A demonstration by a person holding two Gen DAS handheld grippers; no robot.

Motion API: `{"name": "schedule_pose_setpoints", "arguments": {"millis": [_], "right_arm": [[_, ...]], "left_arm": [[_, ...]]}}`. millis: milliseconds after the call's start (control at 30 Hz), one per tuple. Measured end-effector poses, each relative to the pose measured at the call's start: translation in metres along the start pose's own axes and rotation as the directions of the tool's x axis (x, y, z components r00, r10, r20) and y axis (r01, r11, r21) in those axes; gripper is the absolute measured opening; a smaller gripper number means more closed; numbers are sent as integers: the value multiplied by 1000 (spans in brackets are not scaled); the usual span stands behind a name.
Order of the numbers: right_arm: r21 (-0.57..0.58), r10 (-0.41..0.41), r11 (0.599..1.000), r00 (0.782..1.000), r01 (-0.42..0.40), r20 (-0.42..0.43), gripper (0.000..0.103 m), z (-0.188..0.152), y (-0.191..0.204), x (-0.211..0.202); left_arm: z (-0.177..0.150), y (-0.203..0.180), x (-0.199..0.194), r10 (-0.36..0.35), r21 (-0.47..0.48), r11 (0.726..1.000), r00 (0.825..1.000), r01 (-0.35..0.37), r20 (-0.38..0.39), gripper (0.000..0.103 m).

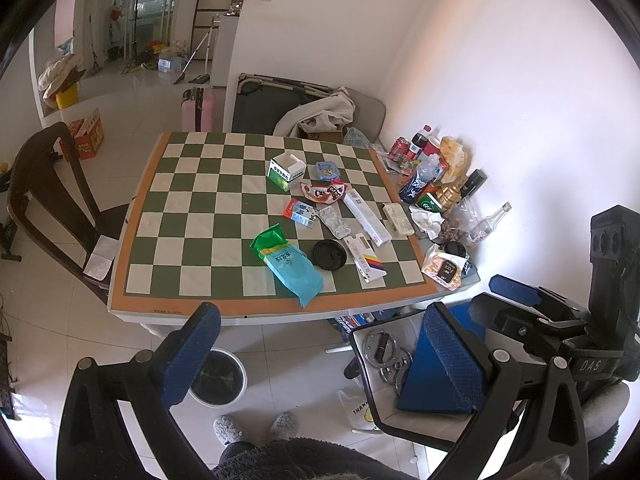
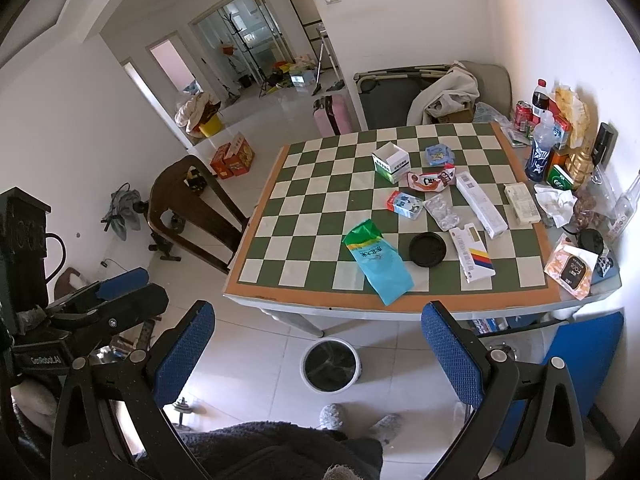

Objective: Collect trash

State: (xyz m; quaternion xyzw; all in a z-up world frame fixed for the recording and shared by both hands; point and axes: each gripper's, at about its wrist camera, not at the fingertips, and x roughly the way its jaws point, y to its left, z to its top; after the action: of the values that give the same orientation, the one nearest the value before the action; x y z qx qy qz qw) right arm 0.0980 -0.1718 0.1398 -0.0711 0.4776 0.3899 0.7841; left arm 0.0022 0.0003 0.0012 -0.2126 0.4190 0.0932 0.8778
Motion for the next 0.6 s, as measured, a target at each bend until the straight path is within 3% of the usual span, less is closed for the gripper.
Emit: {"name": "schedule_pose_setpoints", "arguments": {"millis": [600], "right_arm": [[3, 4, 1000, 1000, -4, -1, 103, -1, 6, 3]], "left_arm": [[0, 1, 0, -4, -2, 1000, 1000, 4, -1, 103]]}}
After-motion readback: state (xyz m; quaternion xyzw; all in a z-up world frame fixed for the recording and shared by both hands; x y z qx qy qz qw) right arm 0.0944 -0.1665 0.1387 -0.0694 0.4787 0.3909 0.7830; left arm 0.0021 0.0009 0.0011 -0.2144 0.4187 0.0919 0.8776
